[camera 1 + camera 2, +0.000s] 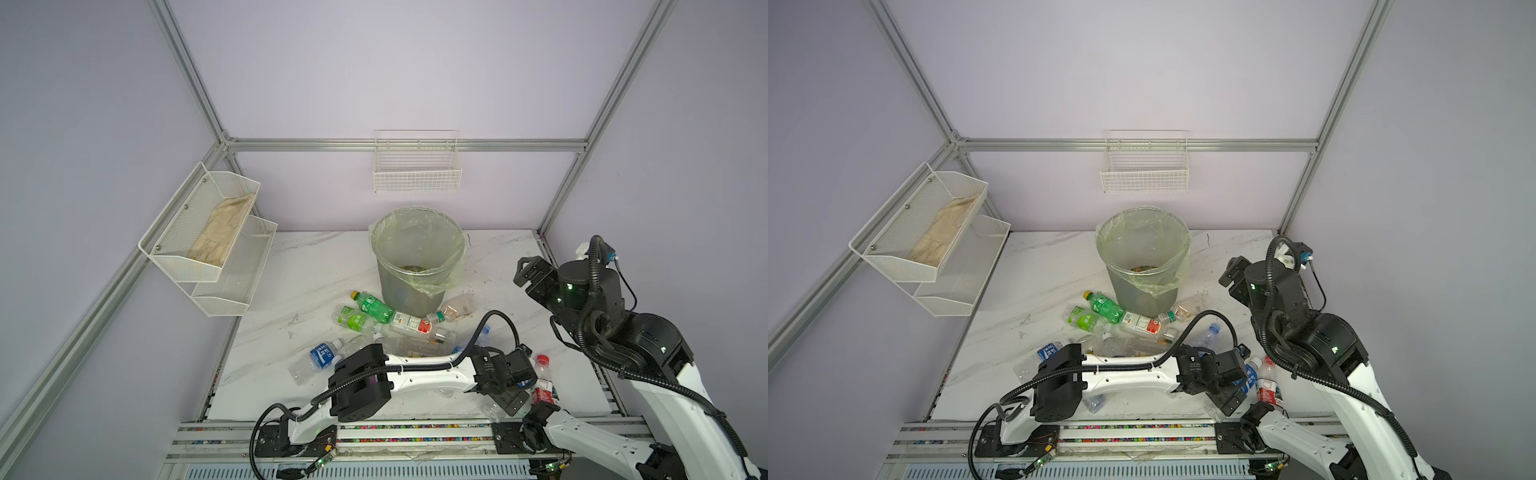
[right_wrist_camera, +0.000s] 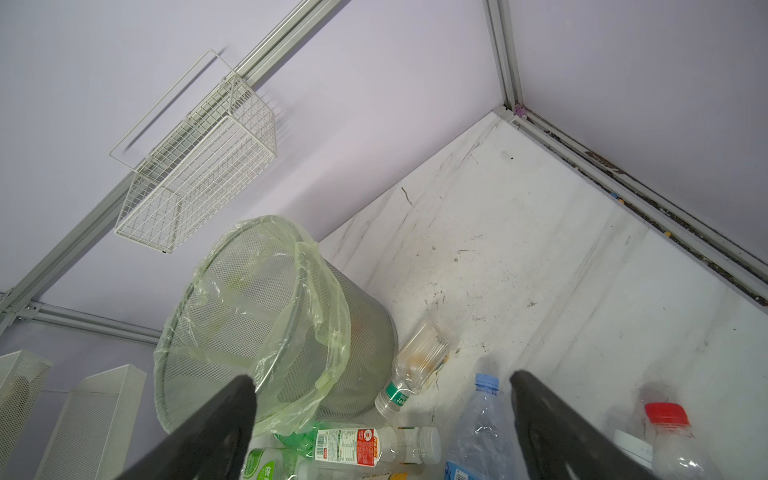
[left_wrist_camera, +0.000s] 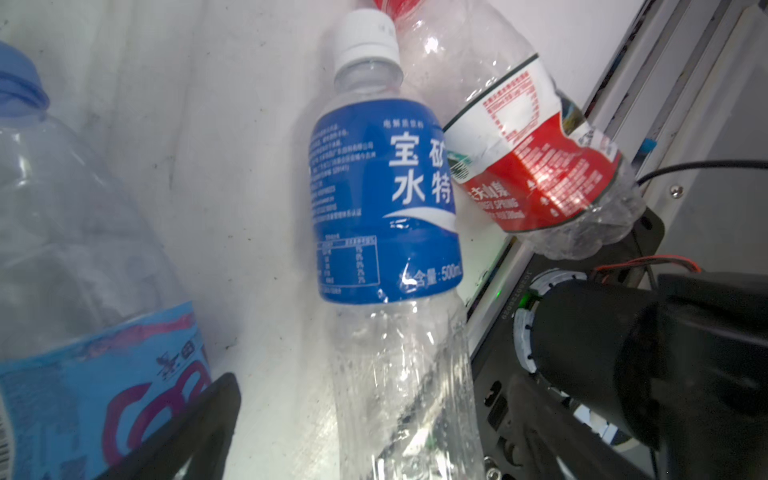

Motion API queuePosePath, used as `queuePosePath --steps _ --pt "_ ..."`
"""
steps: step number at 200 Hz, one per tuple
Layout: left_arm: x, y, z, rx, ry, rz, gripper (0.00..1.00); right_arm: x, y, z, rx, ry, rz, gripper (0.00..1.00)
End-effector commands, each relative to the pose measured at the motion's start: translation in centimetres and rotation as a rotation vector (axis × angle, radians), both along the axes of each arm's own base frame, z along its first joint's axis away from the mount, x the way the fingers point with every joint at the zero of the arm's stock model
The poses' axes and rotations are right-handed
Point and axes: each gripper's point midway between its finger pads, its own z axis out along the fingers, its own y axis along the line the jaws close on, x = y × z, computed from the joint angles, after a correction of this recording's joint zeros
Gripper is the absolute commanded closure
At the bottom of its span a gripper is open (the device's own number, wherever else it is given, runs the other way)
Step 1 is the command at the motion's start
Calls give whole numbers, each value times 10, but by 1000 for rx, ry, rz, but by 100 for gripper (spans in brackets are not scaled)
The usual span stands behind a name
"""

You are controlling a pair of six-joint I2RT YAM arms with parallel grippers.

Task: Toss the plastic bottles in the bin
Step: 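Lower the left gripper over the blue-label Pocari bottle and close it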

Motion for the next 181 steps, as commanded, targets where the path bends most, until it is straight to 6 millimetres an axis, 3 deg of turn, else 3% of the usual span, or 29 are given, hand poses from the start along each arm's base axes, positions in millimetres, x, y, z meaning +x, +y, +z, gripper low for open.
queuePosePath --steps 1,49,94,116,134,153,181 --pt "1 -26 33 -90 -3 -29 1 -4 -5 7 4 -21 -4 3" --pt "6 -32 14 -40 -11 -24 2 -8 -8 9 5 -32 -6 3" --pt "7 -32 -7 3 0 -9 10 -10 -9 5 14 -31 -6 3" --pt "8 -29 -16 29 -2 -1 19 -10 -10 1 16 -27 -8 3" --pt "9 -25 -21 49 -9 6 33 -11 -10 -1 16 -24 -8 3" --pt "13 -21 -16 57 -29 18 48 -10 -10 -2 16 -22 -10 3" --pt "23 -16 1 45 -58 31 61 -10 -10 -2 16 -22 -9 3"
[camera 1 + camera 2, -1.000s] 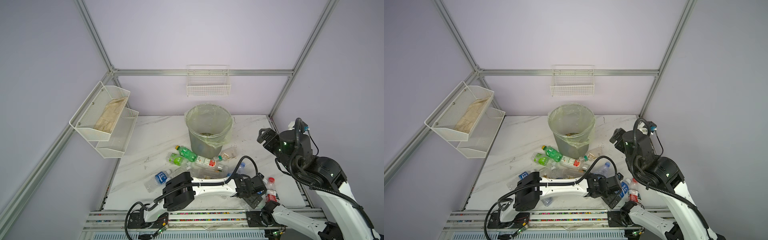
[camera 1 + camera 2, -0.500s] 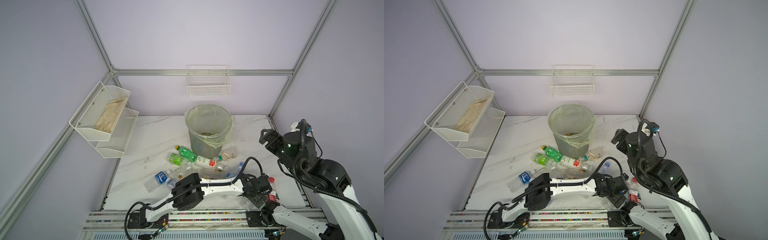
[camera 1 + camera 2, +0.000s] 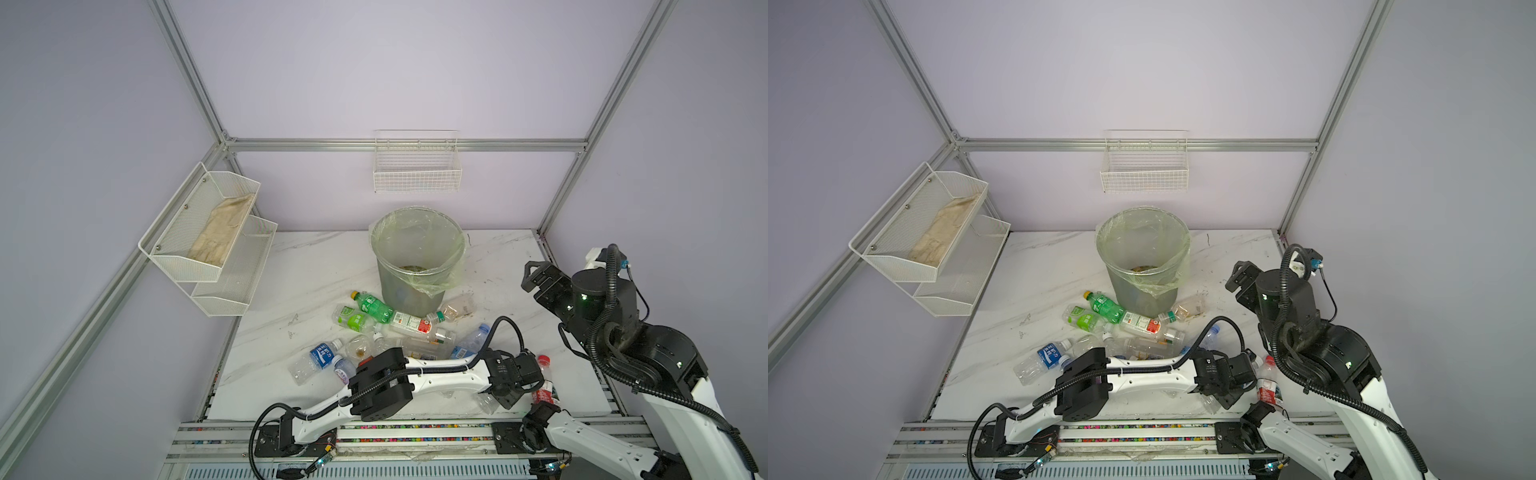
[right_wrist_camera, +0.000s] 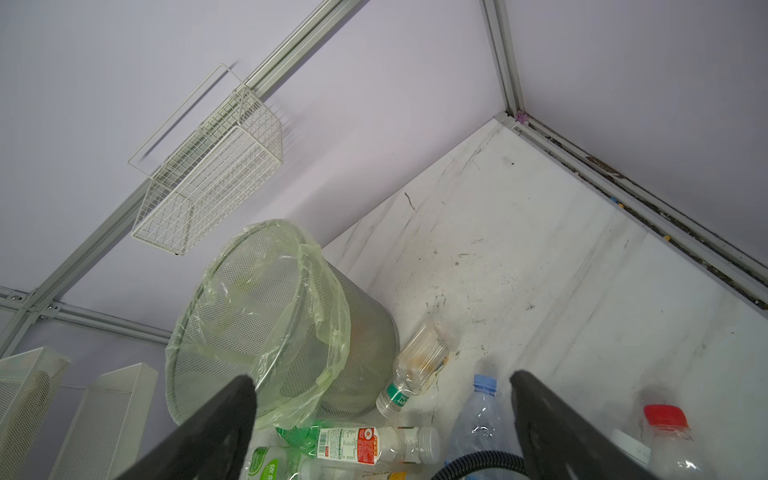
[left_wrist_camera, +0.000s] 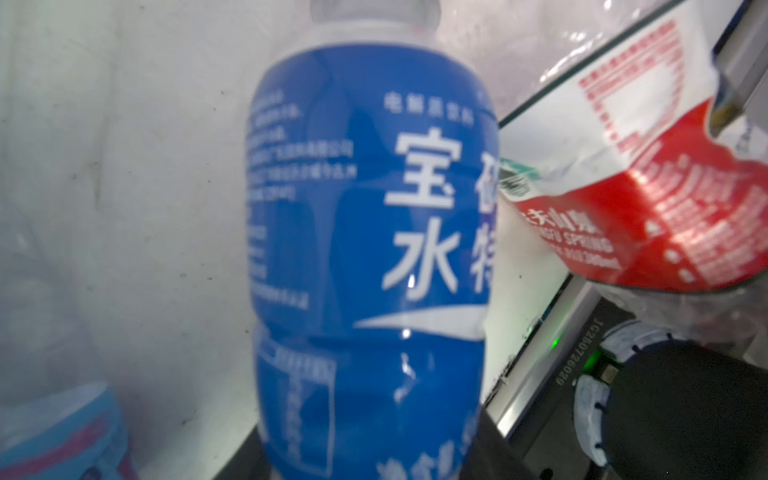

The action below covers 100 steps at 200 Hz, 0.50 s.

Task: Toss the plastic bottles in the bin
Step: 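Lower the left gripper over the blue-label Pocari bottle and close it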

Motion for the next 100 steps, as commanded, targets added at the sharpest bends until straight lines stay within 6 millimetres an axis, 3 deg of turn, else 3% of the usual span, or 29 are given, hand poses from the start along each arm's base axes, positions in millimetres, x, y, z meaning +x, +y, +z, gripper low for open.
queuePosePath --steps 1,28,53,100 --pt "14 -4 46 -62 -53 16 61 0 -2 -3 6 3 -13 3" --pt "28 5 74 -87 -95 33 64 -2 -3 1 13 -9 -12 3" --pt "42 15 111 -135 -142 51 64 -4 -5 5 17 -18 -11 3" --pt "70 44 198 -254 -253 99 64 -7 -10 20 16 -55 -19 3"
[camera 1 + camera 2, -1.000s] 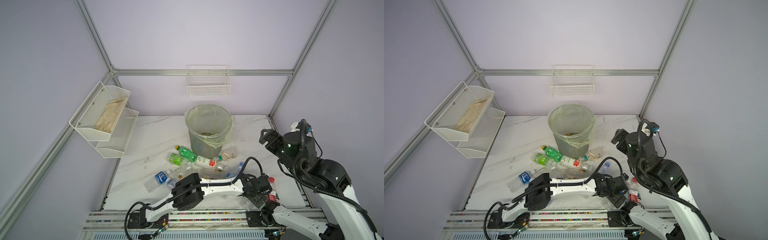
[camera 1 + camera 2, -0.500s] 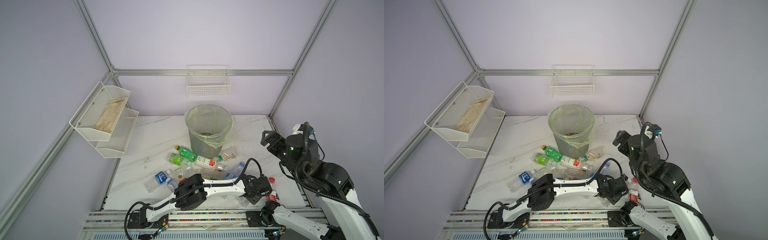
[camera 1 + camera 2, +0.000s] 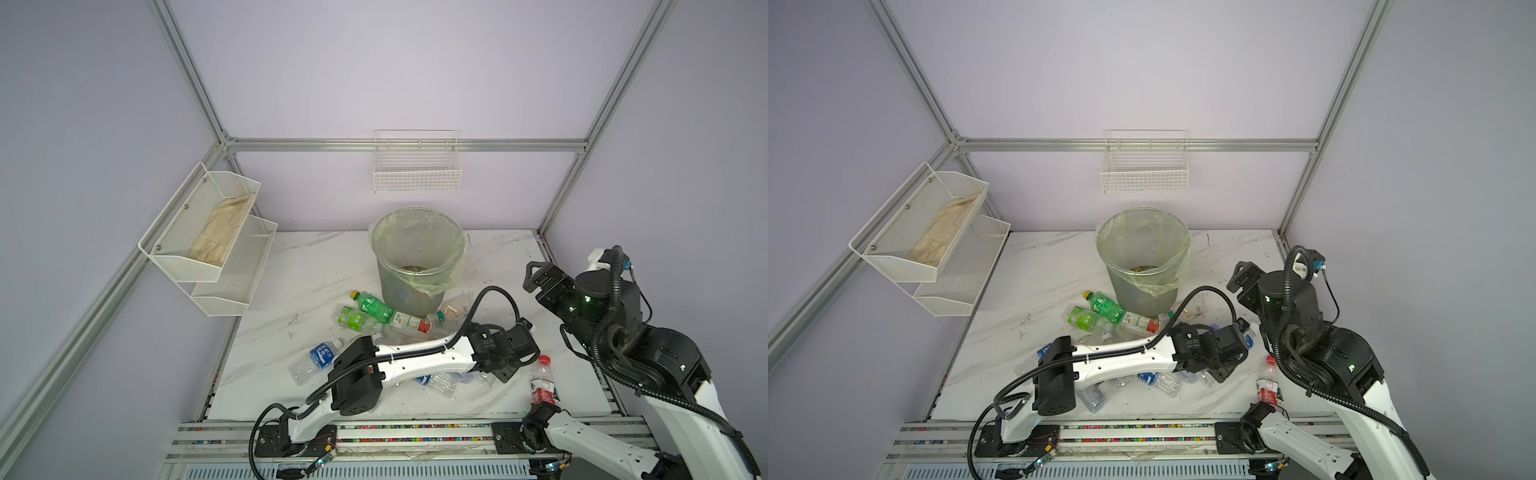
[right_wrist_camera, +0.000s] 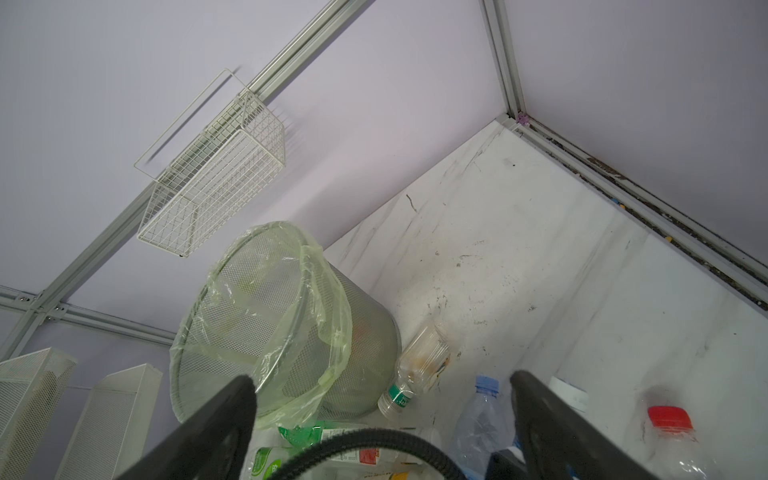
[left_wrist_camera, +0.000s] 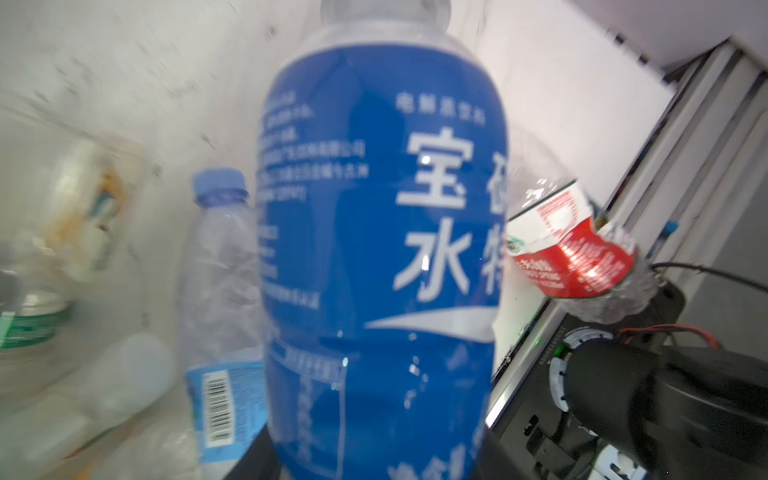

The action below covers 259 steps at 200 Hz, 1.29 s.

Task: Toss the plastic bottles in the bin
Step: 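Lower the left gripper over the blue-label Pocari bottle and close it, then lift the Pocari bottle with the left gripper and swing it over the bin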

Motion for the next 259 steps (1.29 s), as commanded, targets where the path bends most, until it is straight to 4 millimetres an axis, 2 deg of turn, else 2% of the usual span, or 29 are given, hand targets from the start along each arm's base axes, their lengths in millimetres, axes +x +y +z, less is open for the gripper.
queuePosePath --steps 1,39,86,109,132,148,164,177,188,200,213,221,227,231,234,249,259 --pt "18 17 80 -119 -116 24 65 -4 -8 16 7 -41 -20 3" --pt "42 56 154 -221 -218 90 66 -8 -14 28 -1 -69 -29 3" --pt "80 112 223 -298 -344 200 68 -13 -17 54 16 -124 -18 3" --pt "93 133 256 -346 -398 224 68 -10 -13 53 10 -117 -5 3" --pt "107 154 281 -402 -412 240 68 -5 -8 35 2 -74 -3 3" --pt "119 168 292 -426 -417 260 68 0 -2 16 -5 -32 1 3" --pt "137 184 298 -441 -420 290 68 6 10 -14 1 43 22 3" --pt "154 197 305 -447 -439 322 68 18 42 -42 49 84 131 3" --pt "169 207 310 -459 -440 346 68 23 59 -67 74 136 182 3" --pt "188 220 312 -462 -440 377 69 26 64 -86 84 177 178 3" --pt "205 227 305 -461 -408 387 68 27 61 -95 94 198 144 3" --pt "215 232 296 -445 -383 398 61 25 55 -98 98 212 106 3" --pt "221 235 288 -428 -363 413 37 23 49 -101 104 229 64 3" --pt "225 237 283 -414 -353 420 13 22 45 -103 108 239 36 3" --pt "226 238 279 -404 -346 421 2 20 42 -106 113 250 13 2" --pt "228 245 275 -373 -341 446 0 17 36 -126 125 322 -59 2" --pt "223 248 282 -386 -348 447 0 12 38 -154 106 430 -82 2"
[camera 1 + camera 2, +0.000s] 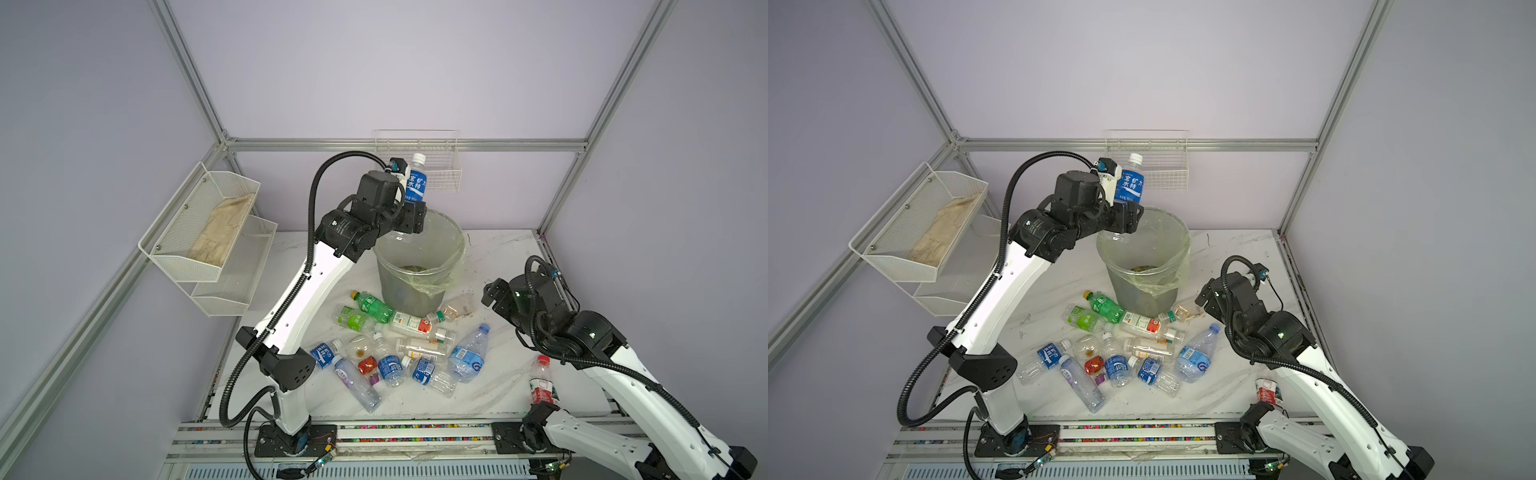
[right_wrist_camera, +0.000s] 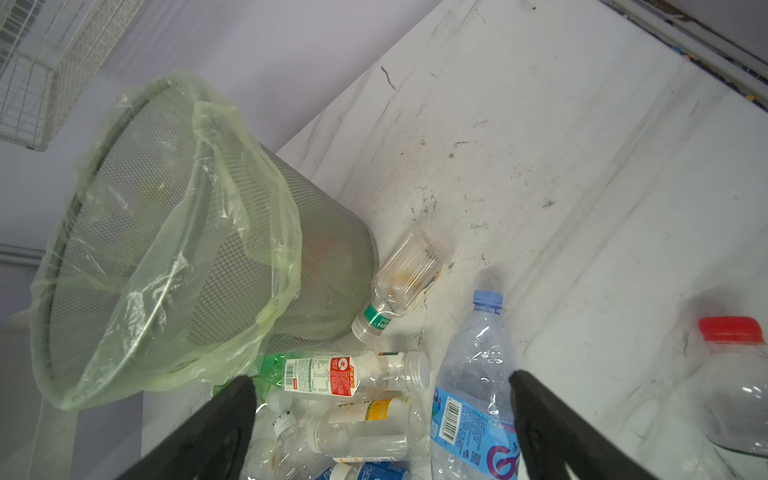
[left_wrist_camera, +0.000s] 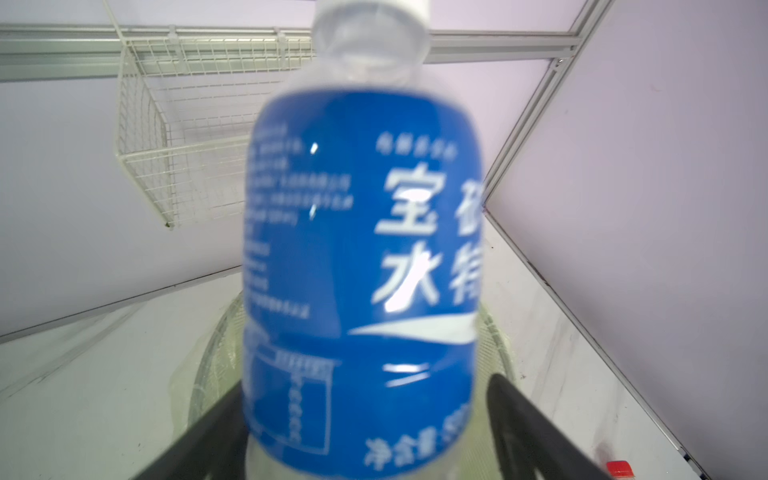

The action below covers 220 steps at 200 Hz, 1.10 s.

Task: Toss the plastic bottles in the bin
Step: 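Lift the Pocari bottle with the left gripper and swing it over the bin, then open the left gripper over the bin while the right gripper reaches toward the red-capped bottle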

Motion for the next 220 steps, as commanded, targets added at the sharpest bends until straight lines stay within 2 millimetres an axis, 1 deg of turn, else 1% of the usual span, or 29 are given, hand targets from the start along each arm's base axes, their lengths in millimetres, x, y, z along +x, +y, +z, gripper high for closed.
queuePosePath --steps 1,13,21,28,35,49,58,65,71,79,93,100,106,116,132,144,151,163,165,168,179,200,220 --pt "-17 -1 17 -16 -2 -50 0 -11 -12 -37 14 156 -140 2" --pt "-24 3 28 -33 -24 -52 0 -16 -10 -71 -32 293 -173 2" --pt "-29 5 34 -41 -38 -54 0 -19 -11 -88 -72 371 -203 3" --pt "-33 8 38 -45 -47 -55 0 -20 -9 -99 -90 420 -214 3" --pt "-37 11 42 -49 -54 -56 0 -19 -6 -105 -97 448 -213 3" --pt "-45 16 44 -52 -60 -59 0 -18 -8 -104 -77 443 -254 3" --pt "-52 20 47 -54 -65 -62 0 -18 -14 -99 -54 417 -296 3" --pt "-57 24 49 -56 -70 -61 0 -19 -24 -95 -41 405 -337 3" --pt "-62 28 51 -60 -77 -59 0 -21 -35 -91 -46 398 -377 3" --pt "-68 32 53 -65 -86 -58 0 -24 -58 -85 -64 399 -453 3" --pt "-78 39 56 -79 -101 -54 0 -30 -95 -74 -156 408 -563 3" --pt "-81 42 54 -81 -102 -52 0 -31 -110 -72 -205 414 -598 3" --pt "-83 44 51 -81 -101 -49 0 -32 -122 -75 -229 432 -625 3" --pt "-86 46 47 -83 -98 -46 0 -41 -143 -88 -240 497 -697 3" --pt "-88 48 38 -83 -78 -47 0 -56 -171 -111 -246 580 -805 3" --pt "-90 47 30 -80 -60 -53 0 -66 -185 -127 -209 634 -868 3" --pt "-91 48 26 -75 -52 -55 0 -70 -189 -137 -186 652 -884 3" --pt "-90 46 14 -62 -27 -53 0 -76 -197 -146 -159 660 -930 3" --pt "-97 52 22 -76 -44 -54 0 -76 -198 -148 -155 663 -934 3" --pt "-100 53 24 -80 -48 -54 0 -78 -200 -151 -149 667 -946 3" --pt "-102 56 19 -77 -39 -51 0 -85 -206 -162 -130 693 -978 3" --pt "-105 58 7 -72 -13 -47 0 -89 -208 -186 -101 740 -974 3" --pt "-108 57 -8 -70 19 -48 0 -88 -207 -189 -91 762 -958 3"
